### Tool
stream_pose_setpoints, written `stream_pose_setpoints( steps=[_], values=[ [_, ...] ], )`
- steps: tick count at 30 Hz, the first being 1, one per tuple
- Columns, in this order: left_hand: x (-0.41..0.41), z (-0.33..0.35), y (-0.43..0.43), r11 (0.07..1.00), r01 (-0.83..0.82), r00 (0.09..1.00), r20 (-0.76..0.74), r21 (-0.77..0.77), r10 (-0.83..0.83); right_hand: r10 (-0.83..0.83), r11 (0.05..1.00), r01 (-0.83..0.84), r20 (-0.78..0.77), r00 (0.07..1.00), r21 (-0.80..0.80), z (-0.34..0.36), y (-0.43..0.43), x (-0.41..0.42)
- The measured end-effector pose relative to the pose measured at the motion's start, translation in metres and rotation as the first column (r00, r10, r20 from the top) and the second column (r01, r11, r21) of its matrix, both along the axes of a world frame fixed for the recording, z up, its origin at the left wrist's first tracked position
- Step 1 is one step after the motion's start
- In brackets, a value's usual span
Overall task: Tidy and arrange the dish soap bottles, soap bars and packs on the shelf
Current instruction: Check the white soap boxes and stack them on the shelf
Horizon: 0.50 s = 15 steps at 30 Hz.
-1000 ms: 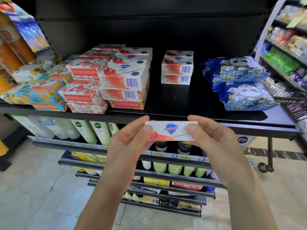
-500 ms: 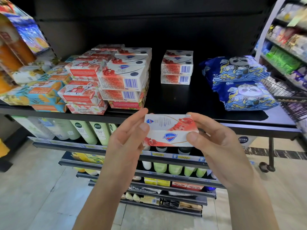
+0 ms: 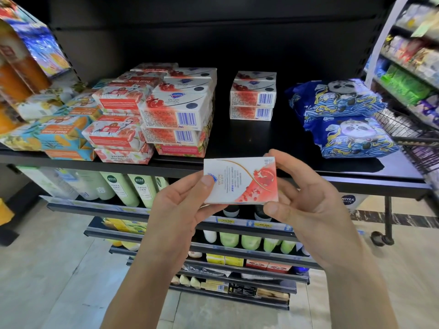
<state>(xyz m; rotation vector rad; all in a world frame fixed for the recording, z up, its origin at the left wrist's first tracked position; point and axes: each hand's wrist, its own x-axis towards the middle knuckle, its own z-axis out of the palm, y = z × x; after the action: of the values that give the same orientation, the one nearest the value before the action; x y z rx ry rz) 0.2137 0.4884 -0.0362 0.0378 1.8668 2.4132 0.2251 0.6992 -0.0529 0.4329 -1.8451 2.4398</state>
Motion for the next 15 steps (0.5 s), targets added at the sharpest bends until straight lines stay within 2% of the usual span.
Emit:
stream_pose_setpoints(
  steps=[8, 15],
  values=[
    [0.001, -0.003, -0.003, 1.000, -0.008, 1.000, -0.021, 0.002, 0.008, -0.205, 0.978, 0.197, 0.146, 0.968, 0.065, 0.008, -0.010, 0.001],
    [0.003, -0.006, -0.004, 1.000, 0.012, 0.999, -0.035, -0.021, -0.013, -0.234, 0.972, 0.227, 0.132, 0.963, 0.069, 0.007, -0.014, 0.002]
  ],
)
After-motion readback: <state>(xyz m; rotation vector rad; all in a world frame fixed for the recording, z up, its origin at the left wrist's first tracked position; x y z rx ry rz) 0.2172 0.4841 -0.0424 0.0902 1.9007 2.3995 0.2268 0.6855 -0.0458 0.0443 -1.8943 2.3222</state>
